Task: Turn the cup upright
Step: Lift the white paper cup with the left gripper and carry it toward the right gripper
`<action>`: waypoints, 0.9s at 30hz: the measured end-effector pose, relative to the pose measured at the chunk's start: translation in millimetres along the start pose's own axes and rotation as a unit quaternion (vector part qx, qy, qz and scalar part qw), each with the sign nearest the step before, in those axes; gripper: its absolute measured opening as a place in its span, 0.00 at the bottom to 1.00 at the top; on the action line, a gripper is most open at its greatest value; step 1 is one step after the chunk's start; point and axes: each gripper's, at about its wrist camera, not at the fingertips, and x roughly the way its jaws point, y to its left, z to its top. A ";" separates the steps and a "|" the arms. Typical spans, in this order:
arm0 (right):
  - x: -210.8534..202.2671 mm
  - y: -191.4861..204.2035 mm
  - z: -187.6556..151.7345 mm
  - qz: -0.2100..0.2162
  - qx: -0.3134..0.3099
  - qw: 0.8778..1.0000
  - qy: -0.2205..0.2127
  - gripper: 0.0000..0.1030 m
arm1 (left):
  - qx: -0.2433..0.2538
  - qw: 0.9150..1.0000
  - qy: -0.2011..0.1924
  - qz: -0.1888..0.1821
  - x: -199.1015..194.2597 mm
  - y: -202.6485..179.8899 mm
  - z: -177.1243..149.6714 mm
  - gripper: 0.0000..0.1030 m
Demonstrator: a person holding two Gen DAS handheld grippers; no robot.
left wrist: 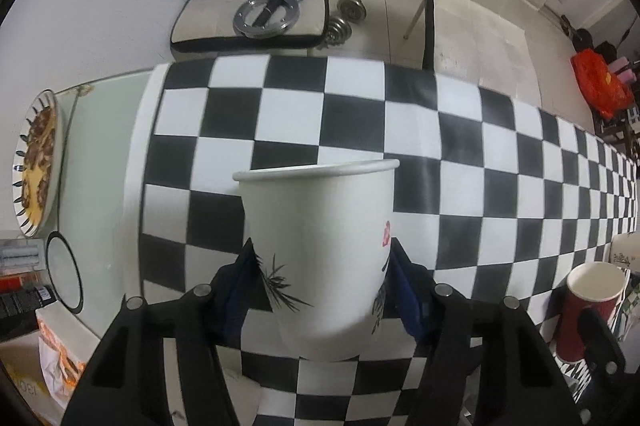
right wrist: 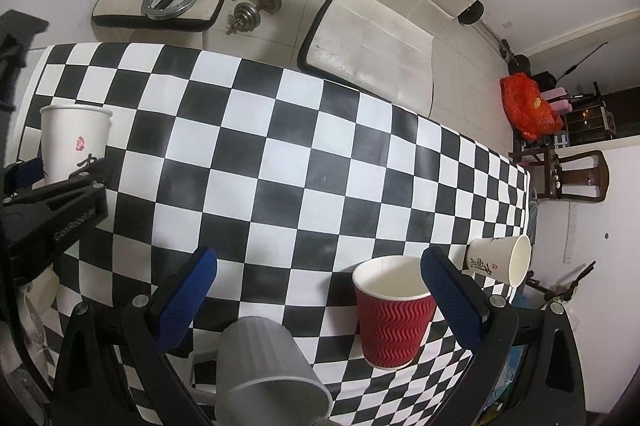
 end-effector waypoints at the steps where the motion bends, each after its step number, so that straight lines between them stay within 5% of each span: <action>1: -1.0 -0.1 -1.1 0.002 0.002 1.000 0.000 1.00 | 0.000 1.000 -0.005 -0.001 -5.0 0.2 -1.5 0.56; 15: -59.1 -22.3 -55.7 0.040 0.031 0.998 -0.033 1.00 | 0.012 0.997 -0.075 -0.021 -118.7 -8.9 -66.7 0.56; 27: -70.7 -75.6 -207.8 0.098 0.060 0.993 -0.023 1.00 | 0.026 0.997 -0.063 -0.032 -165.4 -58.7 -179.3 0.56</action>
